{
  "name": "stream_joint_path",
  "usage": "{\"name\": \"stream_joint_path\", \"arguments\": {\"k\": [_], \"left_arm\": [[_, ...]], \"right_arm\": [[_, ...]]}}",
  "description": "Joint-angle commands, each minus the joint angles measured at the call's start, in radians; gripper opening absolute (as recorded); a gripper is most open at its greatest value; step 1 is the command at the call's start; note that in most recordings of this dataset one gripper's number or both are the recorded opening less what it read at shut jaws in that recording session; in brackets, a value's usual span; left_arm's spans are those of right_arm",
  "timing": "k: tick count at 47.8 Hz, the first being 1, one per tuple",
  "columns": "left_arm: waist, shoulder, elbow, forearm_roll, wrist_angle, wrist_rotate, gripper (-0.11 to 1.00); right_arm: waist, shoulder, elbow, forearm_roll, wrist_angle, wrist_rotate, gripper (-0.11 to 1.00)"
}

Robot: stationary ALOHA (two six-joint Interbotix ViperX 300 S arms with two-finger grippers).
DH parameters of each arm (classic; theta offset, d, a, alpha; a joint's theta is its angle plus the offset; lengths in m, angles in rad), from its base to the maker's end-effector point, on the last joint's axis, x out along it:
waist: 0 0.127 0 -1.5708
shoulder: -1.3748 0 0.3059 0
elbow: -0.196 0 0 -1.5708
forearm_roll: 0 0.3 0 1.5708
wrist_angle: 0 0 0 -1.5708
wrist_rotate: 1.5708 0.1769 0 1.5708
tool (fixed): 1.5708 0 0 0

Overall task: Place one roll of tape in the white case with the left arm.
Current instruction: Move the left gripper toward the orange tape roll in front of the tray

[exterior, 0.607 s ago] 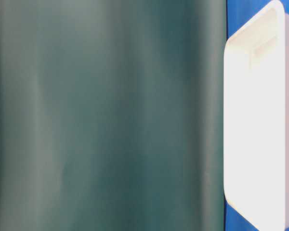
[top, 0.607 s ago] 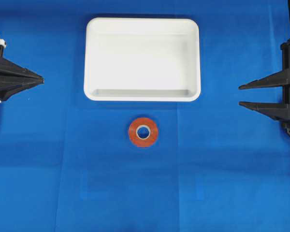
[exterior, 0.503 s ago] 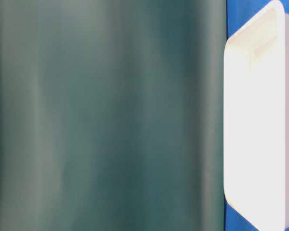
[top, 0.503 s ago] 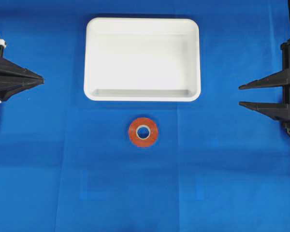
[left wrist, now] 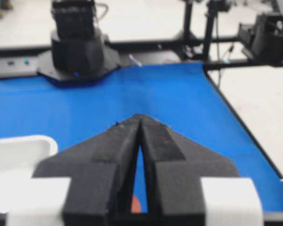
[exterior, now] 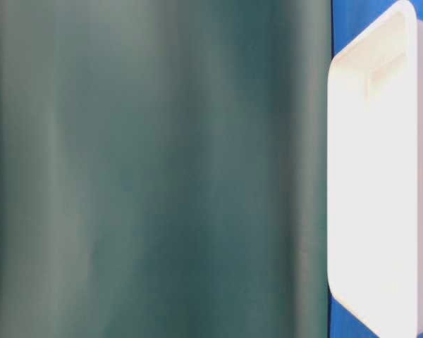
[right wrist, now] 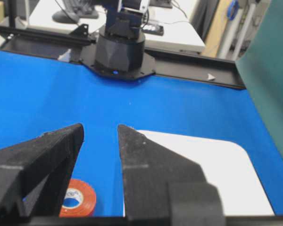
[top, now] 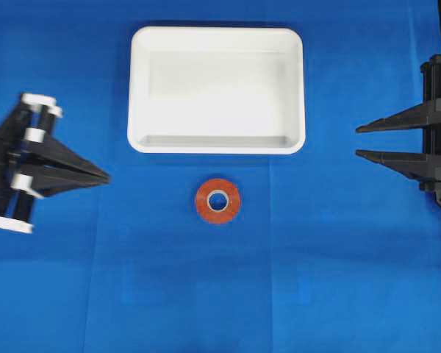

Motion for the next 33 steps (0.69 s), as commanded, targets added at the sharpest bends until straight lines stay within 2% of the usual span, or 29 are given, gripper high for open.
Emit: {"name": "stream_joint_path", "arguments": {"k": [1,4,9,13,17,19,26,33], "left_arm": [[-0.012,0.1,-0.08,0.002,-0.017,-0.011,0.02],[-0.023,0.167,-0.129,0.002,-0.009,-0.023,0.1],[-0.038,0.264,-0.218,0.003,0.049,-0.035,0.38],[-0.041,0.331,-0.291,0.002,0.146,-0.041,0.63],[-0.04,0.402,-0.376,0.002,0.285,-0.055,0.82],[-0.041,0.433,-0.413,0.003,0.347,-0.063,0.85],[-0.041,0.546,-0.529,0.003,0.52,-0.084,0.83],[-0.04,0.652,-0.607,0.002,0.626,-0.086,0.83]], "right_arm": [[-0.005,0.009,-0.023,0.002,-0.003,-0.003,-0.11],[-0.006,0.009,-0.025,0.002,0.002,-0.003,-0.11],[-0.012,0.011,-0.023,0.0,0.012,-0.003,-0.11],[-0.015,0.011,-0.023,0.002,0.02,-0.003,-0.11],[-0.015,0.011,-0.023,0.002,0.026,-0.003,-0.11],[-0.015,0.011,-0.023,0.0,0.029,-0.003,-0.11],[-0.015,0.012,-0.021,0.002,0.043,-0.003,-0.11],[-0.015,0.015,-0.02,0.002,0.044,-0.003,-0.11]]}}
